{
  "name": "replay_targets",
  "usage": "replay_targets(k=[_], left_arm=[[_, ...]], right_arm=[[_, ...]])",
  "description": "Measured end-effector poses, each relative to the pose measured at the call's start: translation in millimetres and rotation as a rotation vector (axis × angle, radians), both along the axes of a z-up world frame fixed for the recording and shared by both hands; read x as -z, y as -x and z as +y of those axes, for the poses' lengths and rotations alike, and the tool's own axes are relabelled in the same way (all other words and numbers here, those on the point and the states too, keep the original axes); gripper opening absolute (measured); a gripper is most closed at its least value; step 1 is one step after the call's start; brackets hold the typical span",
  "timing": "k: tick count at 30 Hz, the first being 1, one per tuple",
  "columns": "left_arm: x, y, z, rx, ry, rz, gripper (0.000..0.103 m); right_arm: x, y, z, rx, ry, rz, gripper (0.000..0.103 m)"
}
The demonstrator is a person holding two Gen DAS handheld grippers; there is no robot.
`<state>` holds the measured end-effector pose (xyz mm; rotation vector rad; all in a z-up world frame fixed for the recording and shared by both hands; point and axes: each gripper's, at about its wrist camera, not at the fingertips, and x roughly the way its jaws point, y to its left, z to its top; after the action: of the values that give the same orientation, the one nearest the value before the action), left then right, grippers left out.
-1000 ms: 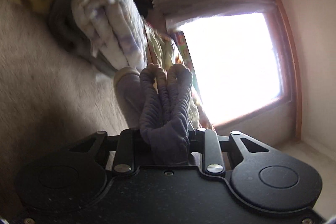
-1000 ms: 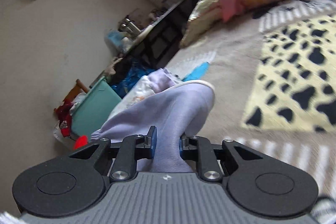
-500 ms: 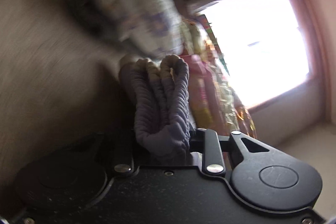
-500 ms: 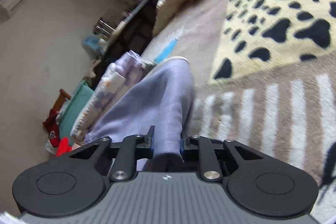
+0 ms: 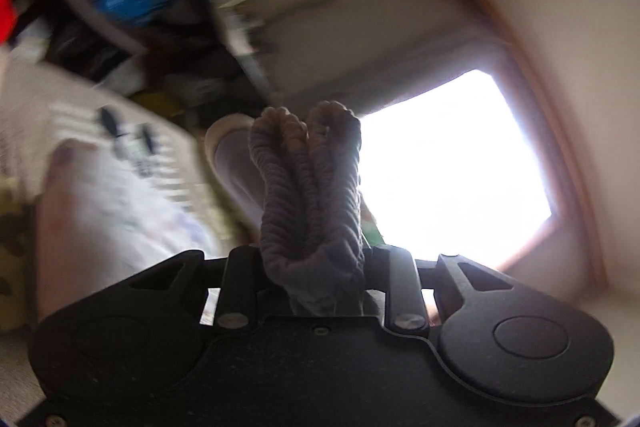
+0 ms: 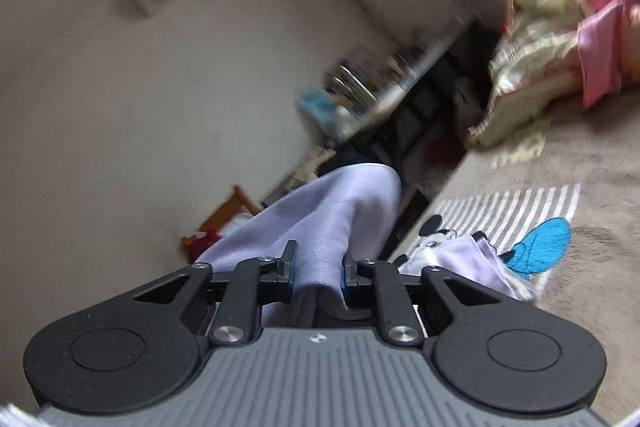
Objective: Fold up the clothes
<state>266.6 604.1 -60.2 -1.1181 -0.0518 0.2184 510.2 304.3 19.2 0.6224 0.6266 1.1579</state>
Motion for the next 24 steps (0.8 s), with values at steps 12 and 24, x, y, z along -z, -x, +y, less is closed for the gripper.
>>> replay_targets(k=[12, 24], left_arm=[[57, 54, -71, -0.171, -0.246, 0.3, 0.06], [37, 77, -201, 0.091, -0.218, 0.389, 0.076]], right_arm=[[71, 51, -117, 0.014, 0.238, -0.007, 0.074], [126, 266, -390, 0.246, 0.45, 0.079, 0.091]])
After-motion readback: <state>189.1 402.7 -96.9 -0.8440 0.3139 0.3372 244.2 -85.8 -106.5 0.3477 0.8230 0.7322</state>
